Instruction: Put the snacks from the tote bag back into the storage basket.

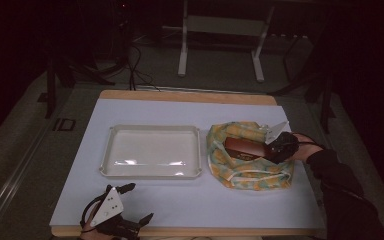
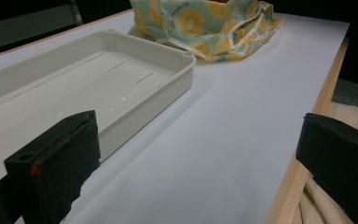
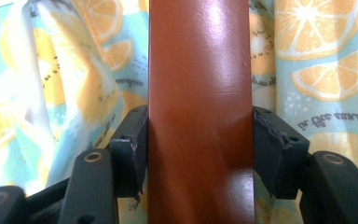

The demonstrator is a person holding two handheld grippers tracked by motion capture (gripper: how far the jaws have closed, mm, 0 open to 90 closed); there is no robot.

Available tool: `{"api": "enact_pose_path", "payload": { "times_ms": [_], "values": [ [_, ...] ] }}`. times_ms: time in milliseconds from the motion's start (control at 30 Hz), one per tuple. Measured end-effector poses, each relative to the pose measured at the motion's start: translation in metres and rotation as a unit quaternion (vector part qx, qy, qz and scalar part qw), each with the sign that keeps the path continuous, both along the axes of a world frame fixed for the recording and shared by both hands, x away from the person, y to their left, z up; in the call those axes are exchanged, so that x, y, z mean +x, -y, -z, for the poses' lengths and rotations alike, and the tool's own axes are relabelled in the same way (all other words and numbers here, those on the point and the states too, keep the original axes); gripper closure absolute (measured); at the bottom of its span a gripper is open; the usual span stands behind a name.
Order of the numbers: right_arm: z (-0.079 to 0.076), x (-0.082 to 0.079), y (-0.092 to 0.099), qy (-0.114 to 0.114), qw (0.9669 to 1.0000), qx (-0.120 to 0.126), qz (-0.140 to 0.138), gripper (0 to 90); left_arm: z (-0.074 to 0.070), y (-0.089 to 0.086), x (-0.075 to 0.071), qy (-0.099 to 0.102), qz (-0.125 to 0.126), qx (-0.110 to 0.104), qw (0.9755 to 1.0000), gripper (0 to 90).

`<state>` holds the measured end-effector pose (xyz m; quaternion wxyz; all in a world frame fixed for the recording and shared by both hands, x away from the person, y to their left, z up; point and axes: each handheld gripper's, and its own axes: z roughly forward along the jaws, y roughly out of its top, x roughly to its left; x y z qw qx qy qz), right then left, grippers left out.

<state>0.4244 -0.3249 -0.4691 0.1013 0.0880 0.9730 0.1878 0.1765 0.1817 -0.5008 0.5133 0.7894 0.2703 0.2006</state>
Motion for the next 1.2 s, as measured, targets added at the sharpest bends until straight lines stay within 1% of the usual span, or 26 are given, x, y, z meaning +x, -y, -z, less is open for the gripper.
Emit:
{"api": "enact_pose_path", "payload": {
  "times_ms": [67,100,133,200,367,467,500,533,600,733,767,833,1067,1133,1200],
  "values": [
    [-0.001,0.000,0.001,0.004,1.0000,0.002,-0.001,42.7,0.000,0.000,0.000,-0.001,0.000,0.000,1.0000,0.0],
    [-0.002,0.000,0.002,0.001,1.0000,0.004,-0.002,42.8,0.000,0.000,0.000,0.000,0.000,0.000,1.0000,0.0],
    [-0.004,0.000,0.002,0.005,1.0000,0.008,-0.001,42.8,0.000,0.000,0.000,0.000,0.000,0.000,1.0000,0.0],
    [-0.007,0.000,0.004,0.003,1.0000,0.008,-0.001,42.9,0.000,0.000,0.000,0.000,0.000,-0.001,1.0000,0.0],
    [-0.017,-0.002,0.007,0.006,0.9998,0.019,-0.001,43.0,0.000,0.000,0.000,-0.001,0.001,-0.001,1.0000,0.0],
    [-0.024,-0.003,0.010,0.011,0.9996,0.027,0.002,43.0,0.000,0.000,0.000,-0.001,0.002,-0.001,1.0000,0.0],
    [-0.025,-0.003,0.010,0.016,0.9995,0.028,0.004,43.1,0.000,0.000,0.000,-0.001,0.002,-0.002,1.0000,0.0],
    [-0.028,-0.004,0.010,0.014,0.9994,0.031,0.004,43.0,0.000,0.000,0.000,-0.001,0.001,-0.002,1.0000,0.0],
    [-0.032,-0.004,0.010,0.018,0.9993,0.033,0.004,43.1,0.000,-0.001,0.001,-0.001,0.000,-0.004,1.0000,0.0],
    [-0.040,-0.005,0.010,0.013,0.9994,0.033,0.004,43.1,-0.001,-0.002,0.000,0.002,-0.003,-0.006,1.0000,0.0],
    [-0.040,-0.005,0.010,0.013,0.9994,0.033,0.004,43.1,-0.001,-0.002,0.000,0.002,-0.003,-0.006,1.0000,0.0],
    [-0.047,-0.007,0.010,0.018,0.9993,0.033,0.003,43.1,-0.001,-0.002,-0.001,0.002,-0.002,-0.004,1.0000,0.0],
    [-0.060,-0.009,0.009,0.029,0.9991,0.030,-0.001,43.1,-0.001,-0.001,0.000,0.001,0.000,-0.004,1.0000,0.0],
    [-0.063,-0.010,0.008,0.032,0.9991,0.029,-0.002,43.1,-0.001,-0.002,0.000,0.000,0.000,-0.007,1.0000,0.0],
    [-0.066,-0.011,0.008,0.030,0.9991,0.030,-0.006,43.1,-0.001,-0.002,0.000,0.000,-0.001,-0.008,1.0000,0.0]
  ]
}}
